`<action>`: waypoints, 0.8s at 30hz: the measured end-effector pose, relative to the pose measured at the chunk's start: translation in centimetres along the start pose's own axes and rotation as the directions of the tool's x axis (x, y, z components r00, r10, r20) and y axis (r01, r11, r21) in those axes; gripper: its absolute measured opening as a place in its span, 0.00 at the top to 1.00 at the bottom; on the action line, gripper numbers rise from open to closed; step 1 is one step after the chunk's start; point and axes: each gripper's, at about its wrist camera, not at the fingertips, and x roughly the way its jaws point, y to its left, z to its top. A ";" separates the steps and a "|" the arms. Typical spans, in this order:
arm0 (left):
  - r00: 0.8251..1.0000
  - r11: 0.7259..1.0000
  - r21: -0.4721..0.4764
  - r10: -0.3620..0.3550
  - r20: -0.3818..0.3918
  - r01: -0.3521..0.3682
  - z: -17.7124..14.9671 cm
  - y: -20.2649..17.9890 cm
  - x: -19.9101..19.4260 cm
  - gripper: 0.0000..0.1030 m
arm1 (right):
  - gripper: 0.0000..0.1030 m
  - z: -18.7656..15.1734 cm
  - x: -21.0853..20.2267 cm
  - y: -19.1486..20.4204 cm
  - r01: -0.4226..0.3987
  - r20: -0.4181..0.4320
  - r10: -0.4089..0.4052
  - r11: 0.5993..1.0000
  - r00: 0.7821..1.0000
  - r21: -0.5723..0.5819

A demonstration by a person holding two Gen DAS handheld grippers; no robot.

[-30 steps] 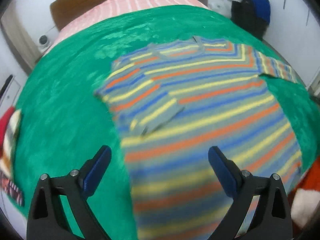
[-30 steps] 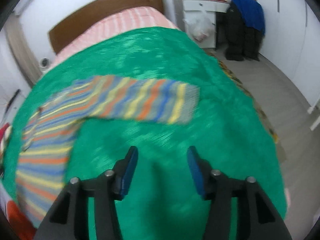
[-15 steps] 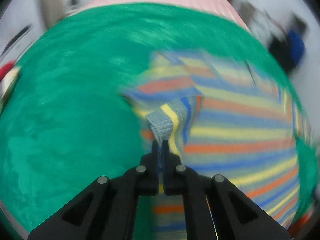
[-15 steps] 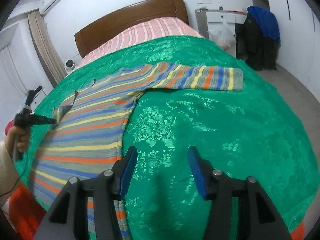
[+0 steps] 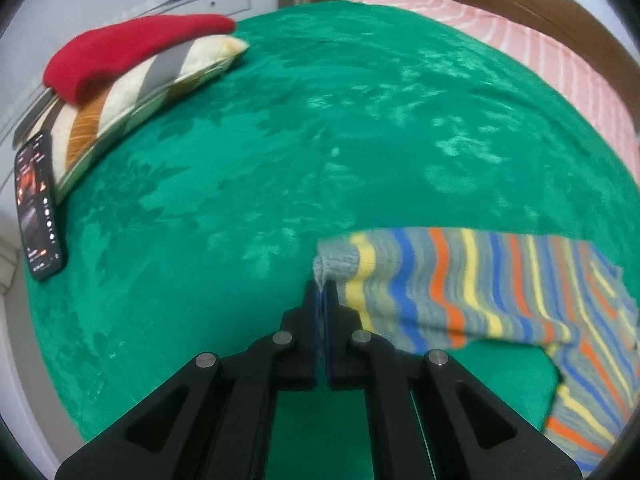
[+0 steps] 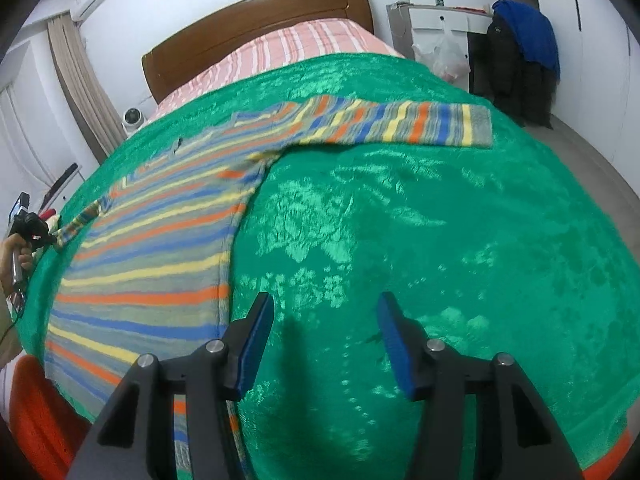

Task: Fold small clothes
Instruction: 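Grasp the other sleeve cuff with the left gripper and fold it inward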

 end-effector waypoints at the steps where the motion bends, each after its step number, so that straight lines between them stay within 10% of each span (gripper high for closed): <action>1: 1.000 1.000 -0.010 -0.004 -0.006 0.004 0.0 0.3 0.4 1.00 | 0.48 -0.1 0.1 -0.1 0.000 -0.002 0.000 1.000 1.000 0.003; 7: 0.993 0.994 -0.010 -0.110 -0.036 0.109 0.8 0.8 0.6 0.95 | 0.48 -0.2 0.5 -0.1 0.010 -0.010 -0.010 1.000 1.000 -0.001; 11: 0.959 0.962 -0.059 -0.271 -0.076 0.267 0.1 2.6 -0.3 0.40 | 0.45 -0.2 0.5 0.0 0.008 -0.005 -0.008 1.000 1.000 -0.004; 19: 0.946 0.948 -0.062 -0.316 -0.070 0.312 -1.9 2.5 0.7 0.45 | 0.43 -0.2 1.1 0.4 0.018 -0.007 -0.018 1.000 1.000 -0.017; 22: 0.939 0.944 -0.061 -0.330 -0.100 0.326 -2.2 1.1 1.8 0.93 | 0.43 -0.3 1.1 0.5 0.026 -0.001 -0.026 0.999 1.000 -0.025; 24: 0.964 0.969 0.043 -0.235 -0.127 0.242 -2.2 -0.2 1.7 0.94 | 0.43 -0.4 1.0 0.4 0.028 -0.001 -0.028 0.999 1.000 -0.026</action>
